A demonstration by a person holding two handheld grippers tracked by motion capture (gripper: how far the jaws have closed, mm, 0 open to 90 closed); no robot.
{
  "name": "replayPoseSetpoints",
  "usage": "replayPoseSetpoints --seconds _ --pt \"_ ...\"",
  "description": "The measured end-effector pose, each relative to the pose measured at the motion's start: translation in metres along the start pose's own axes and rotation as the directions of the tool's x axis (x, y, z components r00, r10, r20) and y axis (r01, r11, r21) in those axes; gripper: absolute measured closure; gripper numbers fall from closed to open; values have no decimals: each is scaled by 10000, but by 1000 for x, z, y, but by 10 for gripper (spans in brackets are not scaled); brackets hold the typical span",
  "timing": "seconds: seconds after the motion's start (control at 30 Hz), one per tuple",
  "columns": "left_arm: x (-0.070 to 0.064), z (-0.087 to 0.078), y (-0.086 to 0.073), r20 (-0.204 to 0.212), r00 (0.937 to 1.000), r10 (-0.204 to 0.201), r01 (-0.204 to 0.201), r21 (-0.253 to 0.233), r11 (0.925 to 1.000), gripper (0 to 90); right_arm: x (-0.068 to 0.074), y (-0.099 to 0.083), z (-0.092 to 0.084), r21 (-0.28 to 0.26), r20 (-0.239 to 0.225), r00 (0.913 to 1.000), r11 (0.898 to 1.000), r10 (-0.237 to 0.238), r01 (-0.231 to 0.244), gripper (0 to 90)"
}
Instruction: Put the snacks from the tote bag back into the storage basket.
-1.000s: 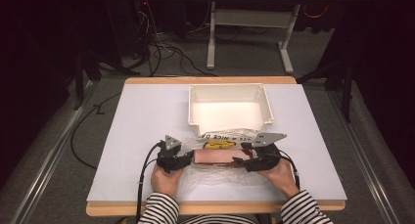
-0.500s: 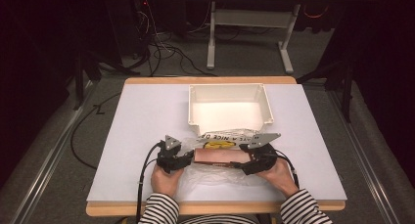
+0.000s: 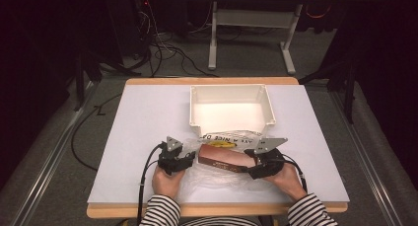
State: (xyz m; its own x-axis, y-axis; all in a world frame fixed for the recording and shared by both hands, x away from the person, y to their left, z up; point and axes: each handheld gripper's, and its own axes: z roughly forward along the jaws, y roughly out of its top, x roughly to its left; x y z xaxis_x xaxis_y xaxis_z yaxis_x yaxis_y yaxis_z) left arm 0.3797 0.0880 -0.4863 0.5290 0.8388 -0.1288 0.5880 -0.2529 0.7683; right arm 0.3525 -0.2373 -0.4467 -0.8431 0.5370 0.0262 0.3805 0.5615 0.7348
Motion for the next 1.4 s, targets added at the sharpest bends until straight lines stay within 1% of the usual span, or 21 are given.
replayPoseSetpoints --seconds 0.1,0.13,0.17,0.2,0.23,0.27,0.33,0.4,0.5,0.63,0.67,0.83,1.07,1.13,1.17,1.2,1.4 --pt "0 0 0 7 10000 -7 7 1 10000 423 -2 -1 8 400 -93 10000 9992 -26 30 332" --pt "0 0 0 -2 10000 1 -1 -1 10000 423 -4 -3 12 456 -277 9995 9989 150 -137 343" --pt "0 0 0 -2 10000 1 -1 -1 10000 422 -4 -3 12 456 -277 9995 9989 150 -137 343" --pt "0 0 0 -3 10000 10 -10 -1 10000 421 -6 -4 13 441 -422 9990 9990 134 -115 363" --pt "0 0 0 -3 10000 10 -10 -1 10000 421 -6 -4 13 441 -422 9990 9990 134 -115 363" --pt "0 0 0 -3 10000 19 -19 6 10000 420 -5 -5 12 436 -444 9990 9990 73 -54 397" --pt "0 0 0 -4 10000 22 -22 6 10000 420 -4 -5 11 452 -466 9989 9990 50 -28 406" --pt "0 0 0 8 10000 28 -28 6 10000 417 -1 -5 9 503 -494 9987 9986 -138 163 419" --pt "0 0 0 9 10000 32 -32 8 10000 415 1 -6 7 451 -466 9987 9987 -202 223 422" --pt "0 0 0 -4 10000 71 -71 20 10000 414 3 -5 1 285 -427 9989 9994 -182 194 423" --pt "0 0 0 -10 10000 78 -78 19 10000 413 3 -4 -4 128 -423 9990 9998 -157 163 424" --pt "-1 0 0 -16 10000 92 -92 27 10000 412 4 0 -13 19 -407 9991 9999 -144 144 424" --pt "-1 0 0 -38 9999 120 -120 29 9999 410 2 10 -26 -305 -366 9993 9995 -53 42 423" --pt "-1 0 0 -20 9999 118 -118 34 9999 409 0 12 -32 -411 -283 9996 9992 -9 -3 422" --pt "-1 0 0 -20 9999 118 -118 34 9999 408 0 12 -32 -411 -283 9996 9992 -9 -3 422" --pt "-1 0 0 -12 9999 112 -112 32 9999 408 -1 14 -36 -468 -286 9996 9989 87 -100 421" --pt "-1 0 0 -29 9999 120 -119 27 9999 408 -5 20 -44 -637 -189 9997 9979 121 -133 421"
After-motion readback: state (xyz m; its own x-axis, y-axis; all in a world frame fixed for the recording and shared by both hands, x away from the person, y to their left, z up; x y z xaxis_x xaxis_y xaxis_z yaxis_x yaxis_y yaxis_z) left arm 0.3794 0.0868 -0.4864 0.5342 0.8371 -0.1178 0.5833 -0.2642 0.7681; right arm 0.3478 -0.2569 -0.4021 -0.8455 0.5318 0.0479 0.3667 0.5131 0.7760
